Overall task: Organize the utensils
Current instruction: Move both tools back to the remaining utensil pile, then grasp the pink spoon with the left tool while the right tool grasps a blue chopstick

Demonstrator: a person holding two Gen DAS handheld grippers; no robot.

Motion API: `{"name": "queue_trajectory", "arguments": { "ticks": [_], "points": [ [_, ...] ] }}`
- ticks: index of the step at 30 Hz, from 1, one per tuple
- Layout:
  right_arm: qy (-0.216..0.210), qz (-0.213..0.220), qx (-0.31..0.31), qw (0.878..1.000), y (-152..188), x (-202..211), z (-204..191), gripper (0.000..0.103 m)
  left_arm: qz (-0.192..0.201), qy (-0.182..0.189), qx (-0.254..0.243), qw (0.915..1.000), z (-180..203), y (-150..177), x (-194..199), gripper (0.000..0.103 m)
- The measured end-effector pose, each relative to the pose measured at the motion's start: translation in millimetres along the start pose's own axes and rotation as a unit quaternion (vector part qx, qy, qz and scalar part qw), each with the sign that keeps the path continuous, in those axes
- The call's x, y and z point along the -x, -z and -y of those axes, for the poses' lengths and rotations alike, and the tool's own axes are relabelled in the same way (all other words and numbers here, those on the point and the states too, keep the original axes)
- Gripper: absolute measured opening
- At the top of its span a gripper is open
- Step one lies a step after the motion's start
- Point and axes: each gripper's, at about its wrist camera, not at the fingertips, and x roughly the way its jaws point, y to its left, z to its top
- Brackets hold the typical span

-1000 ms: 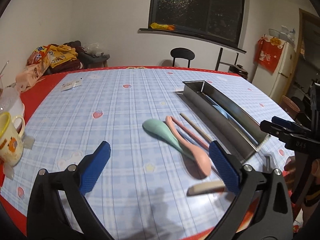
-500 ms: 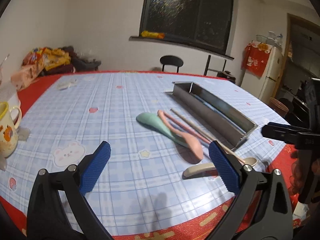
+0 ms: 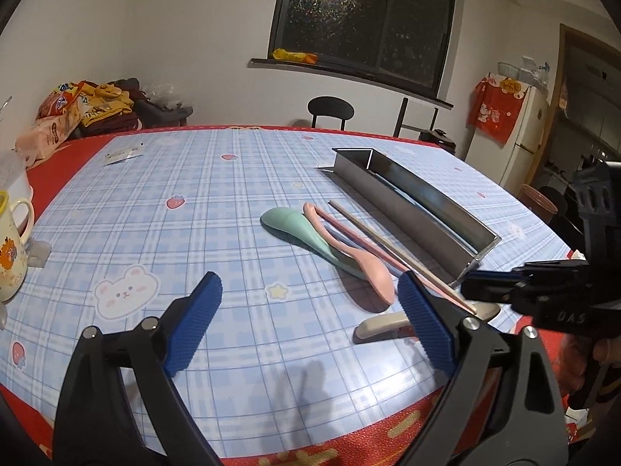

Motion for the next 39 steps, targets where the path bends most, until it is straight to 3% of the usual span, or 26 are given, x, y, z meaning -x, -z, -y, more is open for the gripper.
{"name": "queue_trajectory", "arguments": {
  "ticks": [14,17,23,25,35,39],
  "points": [
    [-0.003,-0.054,0.013,0.998,-9,-48,2,0.015,-0.028,0.031,0.032,0.9986,-14,1,-11,0.076],
    [-0.007,-0.054,0.010,0.998,-8,-47,4,0.008,-0.034,0.033,0.032,0.9984,-14,1,-14,0.075],
    [-0.020,-0.024,-0.006,0.999,-7,-38,12,0.006,-0.043,0.039,0.043,0.9974,-17,2,-16,0.072],
    [-0.027,-0.018,-0.012,0.999,-6,-37,16,0.006,-0.052,0.041,0.046,0.9967,-17,3,-19,0.066],
    [-0.022,0.034,-0.029,0.999,-4,-19,24,0.006,-0.117,0.041,0.055,0.9908,-17,-5,-47,0.057],
    [-0.019,0.054,-0.048,0.997,-3,-12,31,0.006,-0.128,0.085,0.087,0.9842,-9,-15,-58,0.056]
  ]
}}
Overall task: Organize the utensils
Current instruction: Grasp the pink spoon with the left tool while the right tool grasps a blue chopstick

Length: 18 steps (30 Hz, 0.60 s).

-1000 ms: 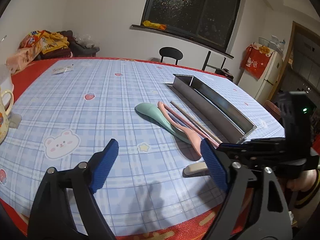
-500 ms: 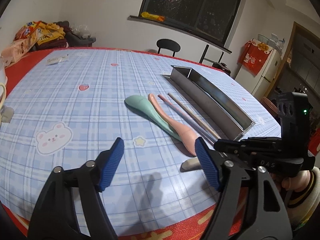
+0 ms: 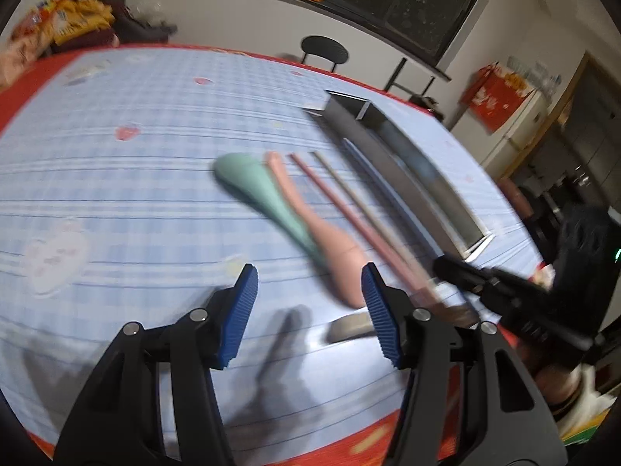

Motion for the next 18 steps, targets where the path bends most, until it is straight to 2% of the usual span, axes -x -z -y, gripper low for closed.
{"name": "queue_trajectory", "arguments": {
  "ticks": [3,5,9,18],
  "points": [
    [-0.004,0.008,-0.007,1.000,0,3,3,0.006,-0.016,0.022,0.023,0.9994,8,-8,-15,0.048],
    [-0.006,0.009,-0.007,1.000,0,3,4,0.006,-0.036,0.038,0.063,0.9966,5,-12,-26,0.042],
    [-0.010,0.012,-0.003,1.000,0,3,2,0.006,-0.044,0.047,0.120,0.9907,-2,-15,-35,0.041],
    [-0.016,0.013,-0.010,1.000,2,7,4,0.006,-0.054,0.031,0.117,0.9912,6,-15,-47,0.040]
  ]
}}
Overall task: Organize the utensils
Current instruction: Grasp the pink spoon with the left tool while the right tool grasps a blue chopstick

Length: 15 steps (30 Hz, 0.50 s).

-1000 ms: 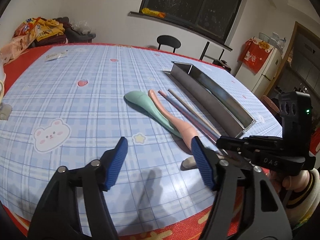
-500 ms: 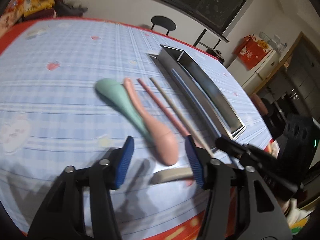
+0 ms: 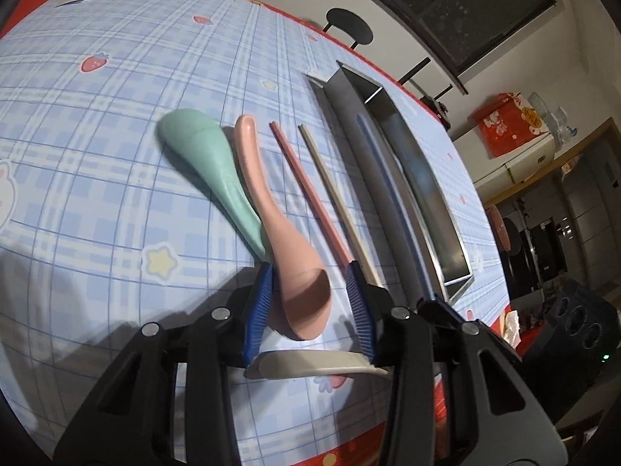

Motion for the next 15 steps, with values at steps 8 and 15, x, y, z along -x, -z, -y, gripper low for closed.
{"name": "queue_trajectory", "arguments": {
  "ticks": [8,15],
  "points": [
    [-0.002,0.000,-0.001,1.000,1,1,-1,0.007,0.007,-0.010,-0.003,0.9999,0,4,-2,0.029],
    [-0.001,0.000,-0.003,1.000,0,2,0,0.007,0.012,-0.047,-0.084,0.9953,21,14,8,0.024]
  ]
}}
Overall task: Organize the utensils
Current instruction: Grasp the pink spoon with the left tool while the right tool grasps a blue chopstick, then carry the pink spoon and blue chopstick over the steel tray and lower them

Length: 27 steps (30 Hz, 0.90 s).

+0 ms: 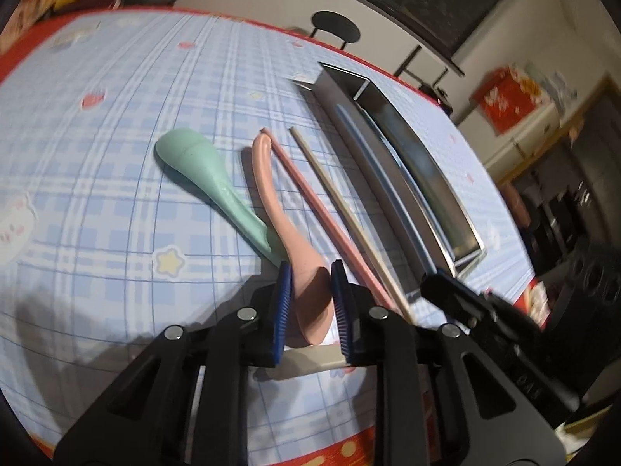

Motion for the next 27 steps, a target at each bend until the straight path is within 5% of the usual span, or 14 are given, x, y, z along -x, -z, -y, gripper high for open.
{"name": "queue_trajectory", "arguments": {
  "ticks": [4,11,27],
  "points": [
    [0.001,0.001,-0.002,1.000,-1,0,-1,0.007,0.000,-0.011,-0.044,0.9990,17,3,1,0.021],
    [-0.001,0.000,-0.002,1.000,-1,-1,0,0.007,-0.022,0.001,-0.041,0.9989,11,7,-10,0.021],
    [-0.005,0.005,-0.006,1.000,1,2,0,0.006,0.024,0.063,0.031,0.9972,-27,15,10,0.014]
  ]
}}
